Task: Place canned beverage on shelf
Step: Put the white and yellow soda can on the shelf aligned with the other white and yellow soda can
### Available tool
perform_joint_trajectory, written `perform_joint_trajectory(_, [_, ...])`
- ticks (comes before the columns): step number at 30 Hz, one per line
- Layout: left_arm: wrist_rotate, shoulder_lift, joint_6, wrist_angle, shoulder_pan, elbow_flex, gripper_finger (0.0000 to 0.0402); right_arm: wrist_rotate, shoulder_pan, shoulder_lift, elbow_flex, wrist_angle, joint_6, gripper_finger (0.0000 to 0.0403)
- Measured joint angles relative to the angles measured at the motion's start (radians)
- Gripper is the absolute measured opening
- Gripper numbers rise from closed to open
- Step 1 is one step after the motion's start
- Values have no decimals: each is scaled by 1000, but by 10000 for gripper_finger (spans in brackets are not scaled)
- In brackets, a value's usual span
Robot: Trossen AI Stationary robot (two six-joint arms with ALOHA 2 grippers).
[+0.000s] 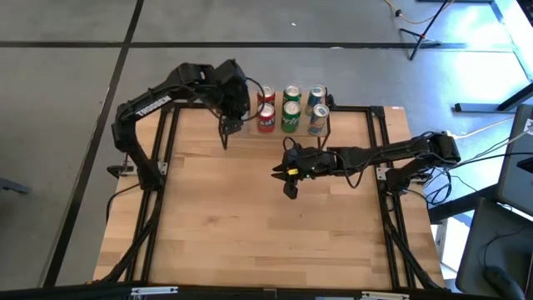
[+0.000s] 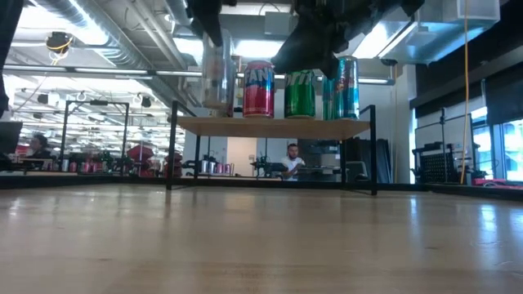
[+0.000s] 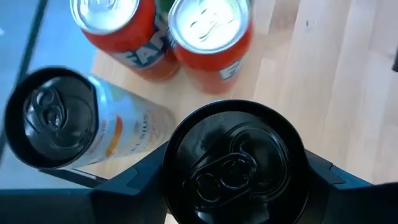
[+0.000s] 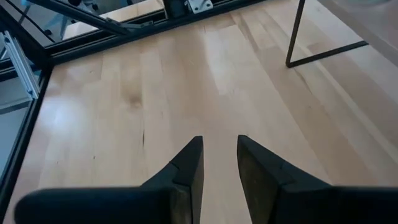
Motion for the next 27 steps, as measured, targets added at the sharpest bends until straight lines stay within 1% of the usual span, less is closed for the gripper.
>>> perform_joint_trajectory(4, [48, 22, 28, 10, 42, 0, 220, 0, 0, 0, 0, 0, 27, 88])
perform_joint_trajectory(10, [61, 52, 86, 22, 83, 0, 221, 0, 1, 0, 0, -7, 56, 88])
perform_joint_trajectory(14, [89, 65, 100, 14, 105, 0, 224, 0, 1, 0, 0, -18, 78, 88])
perform_joint_trajectory(19, [82, 66, 111, 23, 108, 0, 247, 0, 1, 0, 0, -18, 83, 88])
perform_joint_trajectory(27, [76, 66, 124, 41, 109, 0, 300, 0, 1, 0, 0, -17, 83, 88])
